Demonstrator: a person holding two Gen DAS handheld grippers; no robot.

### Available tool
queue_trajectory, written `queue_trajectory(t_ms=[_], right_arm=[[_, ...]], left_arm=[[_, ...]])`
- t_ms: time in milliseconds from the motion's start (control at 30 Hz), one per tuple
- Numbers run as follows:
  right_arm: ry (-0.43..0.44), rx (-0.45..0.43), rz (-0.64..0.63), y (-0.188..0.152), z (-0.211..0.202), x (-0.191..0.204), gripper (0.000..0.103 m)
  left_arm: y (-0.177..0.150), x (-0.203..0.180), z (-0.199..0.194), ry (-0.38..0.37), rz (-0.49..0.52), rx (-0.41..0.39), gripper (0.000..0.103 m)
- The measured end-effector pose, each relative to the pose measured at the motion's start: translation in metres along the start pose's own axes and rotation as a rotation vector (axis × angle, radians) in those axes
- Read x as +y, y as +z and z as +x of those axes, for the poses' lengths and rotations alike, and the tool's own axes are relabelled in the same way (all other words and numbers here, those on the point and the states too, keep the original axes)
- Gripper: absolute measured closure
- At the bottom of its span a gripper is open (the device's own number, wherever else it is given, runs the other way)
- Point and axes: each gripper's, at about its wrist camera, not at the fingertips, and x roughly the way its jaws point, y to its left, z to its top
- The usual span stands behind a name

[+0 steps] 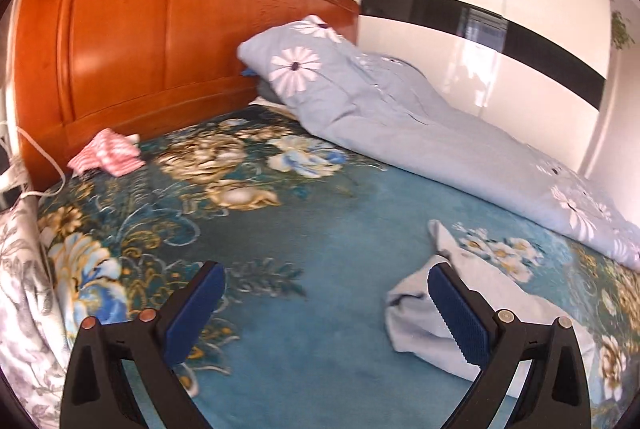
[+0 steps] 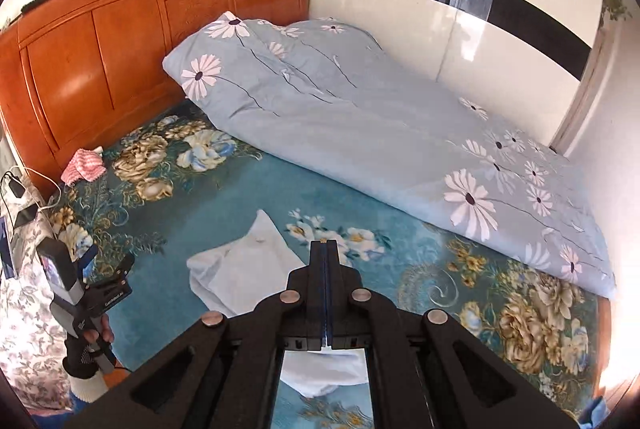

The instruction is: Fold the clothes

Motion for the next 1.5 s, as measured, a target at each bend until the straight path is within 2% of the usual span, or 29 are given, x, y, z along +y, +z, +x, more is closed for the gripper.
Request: queue_trajectory(t_ms=[133, 300, 367, 400, 433, 567, 667, 700, 733, 800, 933, 1067, 1167, 1267, 1333, 1433, 1500], right_arm=[[0.031, 0.119, 0.005, -0.053, 0.040, -0.018, 0.103], [0.185, 0.269, 0.076, -0.151, 0.122, -0.031, 0.102], [0.237, 0.290, 0.134, -0.187, 0.142, -0.035, 0.088], [0.252, 0.297, 0.163, -0.202, 0.151, -0.038, 0.068], [0.267, 0.304, 0.193, -0.217, 0.159, -0.041, 0.058], [0.310, 0.291, 0.168, -0.239, 0.182, -0.028, 0.058], [0.255, 0.265, 0.114, -0.236, 0.189, -0.016, 0.058], [0.256, 0.263, 0.135, -0.236, 0.190, -0.018, 0.058], [0.258, 0.262, 0.157, -0.236, 0.191, -0.019, 0.066], [0.261, 0.260, 0.200, -0.235, 0.194, -0.021, 0.097], [0.430, 0.173, 0.353, -0.217, 0.167, -0.041, 0.098], [0.614, 0.025, 0.474, -0.189, 0.125, -0.055, 0.099], [0.746, -0.071, 0.493, -0.171, 0.090, -0.055, 0.103], [0.694, -0.137, 0.415, -0.151, 0.055, -0.042, 0.103], [0.671, -0.115, 0.413, -0.152, 0.056, -0.038, 0.103], [0.637, -0.082, 0.410, -0.153, 0.057, -0.033, 0.103], [0.570, -0.054, 0.424, -0.169, 0.068, -0.044, 0.103]], left_arm=[[-0.001, -0.031, -0.004, -0.023, 0.033, -0.004, 0.000], [-0.003, -0.045, -0.002, -0.035, 0.027, 0.024, 0.000], [-0.002, -0.048, -0.002, -0.030, 0.027, 0.023, 0.000], [-0.002, -0.049, -0.003, -0.026, 0.027, 0.018, 0.000], [-0.001, -0.051, -0.004, -0.022, 0.025, 0.011, 0.000], [0.002, -0.060, -0.004, -0.035, 0.019, -0.005, 0.000], [0.001, -0.070, -0.001, -0.045, 0.035, 0.007, 0.000], [0.002, -0.073, -0.001, -0.044, 0.040, 0.007, 0.000], [0.001, -0.076, -0.003, -0.049, 0.040, 0.004, 0.000], [0.000, -0.081, -0.006, -0.063, 0.039, -0.001, 0.000], [-0.004, -0.081, -0.016, -0.127, 0.039, 0.040, 0.000], [-0.013, -0.066, -0.040, -0.183, 0.041, 0.077, 0.000], [-0.018, -0.052, -0.063, -0.164, 0.059, 0.070, 0.000], [-0.024, -0.044, -0.080, -0.180, 0.060, 0.078, 0.000], [-0.030, -0.044, -0.085, -0.208, 0.068, 0.104, 0.000], [-0.043, -0.062, -0.086, -0.246, 0.137, 0.144, 0.000], [-0.055, -0.078, -0.083, -0.266, 0.206, 0.168, 0.000]])
